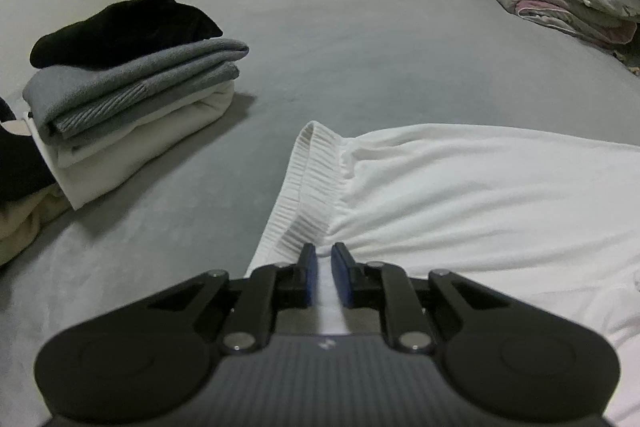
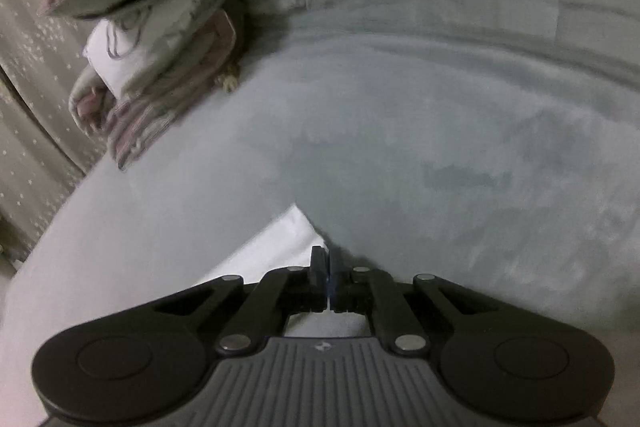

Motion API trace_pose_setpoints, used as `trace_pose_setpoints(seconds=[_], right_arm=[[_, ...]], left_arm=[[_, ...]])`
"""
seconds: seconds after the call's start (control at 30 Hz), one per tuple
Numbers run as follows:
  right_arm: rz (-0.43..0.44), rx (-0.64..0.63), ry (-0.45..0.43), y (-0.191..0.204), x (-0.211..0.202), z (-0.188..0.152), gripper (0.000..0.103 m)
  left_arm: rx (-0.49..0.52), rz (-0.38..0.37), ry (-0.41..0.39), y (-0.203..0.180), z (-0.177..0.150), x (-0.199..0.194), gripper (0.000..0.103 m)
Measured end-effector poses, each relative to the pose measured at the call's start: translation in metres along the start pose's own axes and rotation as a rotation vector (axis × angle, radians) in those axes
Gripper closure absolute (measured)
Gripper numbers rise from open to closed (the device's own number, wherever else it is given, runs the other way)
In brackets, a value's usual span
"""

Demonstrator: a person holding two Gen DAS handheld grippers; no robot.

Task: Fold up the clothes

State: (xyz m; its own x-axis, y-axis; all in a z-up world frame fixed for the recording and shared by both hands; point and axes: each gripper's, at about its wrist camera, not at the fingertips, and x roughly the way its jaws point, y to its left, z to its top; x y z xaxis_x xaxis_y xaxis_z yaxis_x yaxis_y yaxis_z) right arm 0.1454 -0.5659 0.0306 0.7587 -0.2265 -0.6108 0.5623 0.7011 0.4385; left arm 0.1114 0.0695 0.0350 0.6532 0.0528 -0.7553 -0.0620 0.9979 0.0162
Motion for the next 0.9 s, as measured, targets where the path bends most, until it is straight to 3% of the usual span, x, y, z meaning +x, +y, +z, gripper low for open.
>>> trace_pose_setpoints(seconds=[0.13, 0.3, 0.47, 0.67, 0.8, 0.9], right_arm=[[0.004, -0.061, -0.034, 0.01, -0.012, 0.005, 0.098], [-0.093, -0.096, 0.046, 0.003, 0.001, -0.007, 0.098], [-0.074, -0.124, -0.017, 0.01, -0.021, 0.004, 0.098], [-0.147, -0.173, 0.048, 0.008, 0.004, -0.013, 0.098], [-0.146, -0.192, 0.012, 0.013, -0.01, -0.005, 0.079], [-0.112, -0.262, -0.014, 0.029, -0.019, -0.008, 0.077]], left_arm=[[0.0, 0.0, 0.003, 0.0, 0.0, 0.0, 0.09], [0.001, -0.001, 0.006, 0.0, 0.001, -0.001, 0.09], [-0.001, -0.004, 0.009, 0.0, 0.002, -0.001, 0.09], [-0.008, -0.016, 0.01, 0.001, 0.002, -0.002, 0.09], [-0.013, -0.024, 0.011, 0.002, 0.003, -0.003, 0.086], [-0.038, -0.044, -0.003, 0.004, 0.006, -0.007, 0.082]])
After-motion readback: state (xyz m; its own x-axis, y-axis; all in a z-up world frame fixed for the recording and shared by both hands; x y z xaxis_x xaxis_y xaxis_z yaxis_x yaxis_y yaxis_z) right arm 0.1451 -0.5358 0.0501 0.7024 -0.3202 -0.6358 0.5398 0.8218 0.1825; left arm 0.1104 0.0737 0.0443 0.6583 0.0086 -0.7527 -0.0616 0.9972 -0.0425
